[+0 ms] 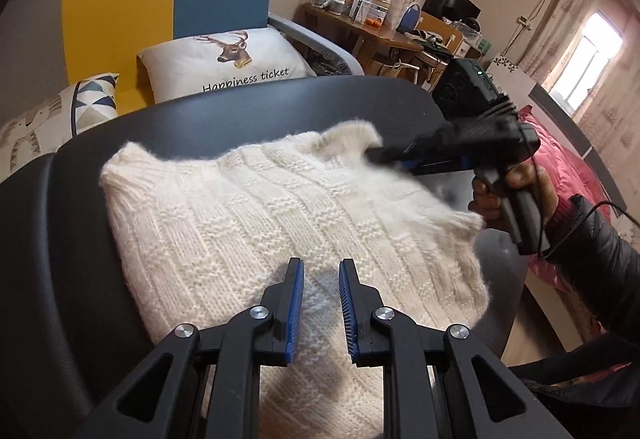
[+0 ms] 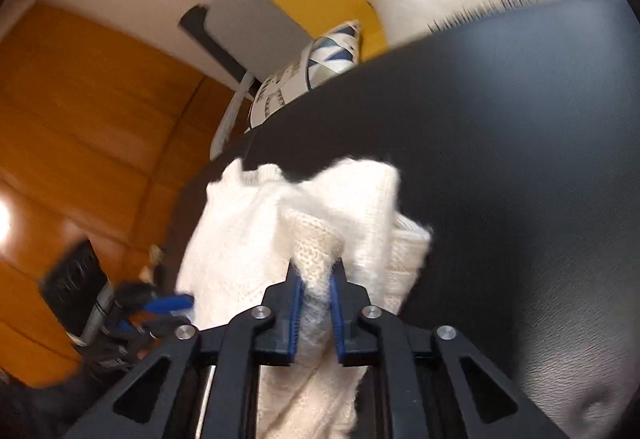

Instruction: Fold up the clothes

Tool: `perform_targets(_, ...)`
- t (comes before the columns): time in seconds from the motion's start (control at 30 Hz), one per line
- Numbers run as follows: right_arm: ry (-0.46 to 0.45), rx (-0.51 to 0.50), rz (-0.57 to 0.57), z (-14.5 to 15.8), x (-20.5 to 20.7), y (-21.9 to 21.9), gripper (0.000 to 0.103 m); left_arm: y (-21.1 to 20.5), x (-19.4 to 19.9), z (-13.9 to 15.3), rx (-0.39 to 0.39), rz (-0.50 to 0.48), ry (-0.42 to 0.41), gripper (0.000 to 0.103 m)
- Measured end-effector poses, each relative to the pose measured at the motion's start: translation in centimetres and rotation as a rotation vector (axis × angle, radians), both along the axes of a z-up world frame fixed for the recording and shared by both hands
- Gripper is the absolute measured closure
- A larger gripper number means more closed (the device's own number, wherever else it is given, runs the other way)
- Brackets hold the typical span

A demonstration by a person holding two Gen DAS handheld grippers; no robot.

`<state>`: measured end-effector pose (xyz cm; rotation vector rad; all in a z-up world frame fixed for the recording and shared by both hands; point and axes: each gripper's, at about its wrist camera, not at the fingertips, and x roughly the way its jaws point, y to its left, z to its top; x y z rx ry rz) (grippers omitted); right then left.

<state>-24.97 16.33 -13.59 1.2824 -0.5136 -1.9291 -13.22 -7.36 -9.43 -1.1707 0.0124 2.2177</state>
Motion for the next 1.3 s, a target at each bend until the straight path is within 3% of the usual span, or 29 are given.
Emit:
perform_targets(0.1,0.095,0.010,-0.030,2.5,1.0,1.1,0.094,0.1,-0.4,-0.4,-0.001,-0.008,-0.009,0.083)
perform_targets(0.27,-0.032,0.109,-0.022,-2.1,0.4,1.2,0.094,0.4,-1.0,-1.7,-0.005,-0.015,-0.051,0.083)
perform_targets(0.33,-0.054,0.083,-0.032,-3.3,0.6,1.4,0.094,0.4,-1.0,-2.0,0.006,-0.009,-0.059,0.083)
perform_targets(0.5,-0.066,0.050,-0.060,-3.2,0.7,2.1,0.091,-0.1,-1.5,-0.2,0.072,0.009,-0.060,0.082)
perform_targets(0.57,-0.064,0.000,-0.090,-1.3,1.0,2.7,0.086,-0.1,-1.9,0.6,0.076,0.024,-0.040,0.080)
perform_targets(0.63,0.003,-0.006,-0.112,0.6,1.5,3.0,0.086,0.2,-2.0,0.7,0.078,0.014,-0.042,0.079)
perform_targets(0.73,0.089,-0.077,-0.021,4.1,3.9,2.7,0.086,1.2,-1.5,0.5,0.048,-0.010,-0.034,0.079)
perform_targets(0.8,0.162,-0.062,0.079,5.9,6.2,1.0,0.086,1.5,-1.2,0.2,0.035,-0.011,-0.031,0.079)
perform_targets(0.87,0.171,-0.033,0.147,6.3,7.8,-1.0,0.086,1.5,-1.1,-0.1,0.036,-0.008,-0.035,0.079)
perform_targets(0.97,0.105,0.090,0.183,3.9,8.7,-3.0,0.087,1.5,-1.1,-0.5,0.037,0.000,-0.041,0.078)
perform_targets(1.07,0.002,0.222,0.150,0.0,8.5,-2.7,0.101,1.8,-1.0,-1.5,0.006,-0.005,-0.044,0.077)
perform_targets(1.2,-0.034,0.129,0.098,-0.6,8.1,-1.8,0.101,1.5,-0.3,-0.9,0.034,0.011,-0.034,0.077)
perform_targets(1.3,-0.039,0.122,0.091,-0.7,8.1,-1.9,0.101,-0.2,1.5,1.6,0.103,0.004,-0.005,0.077)
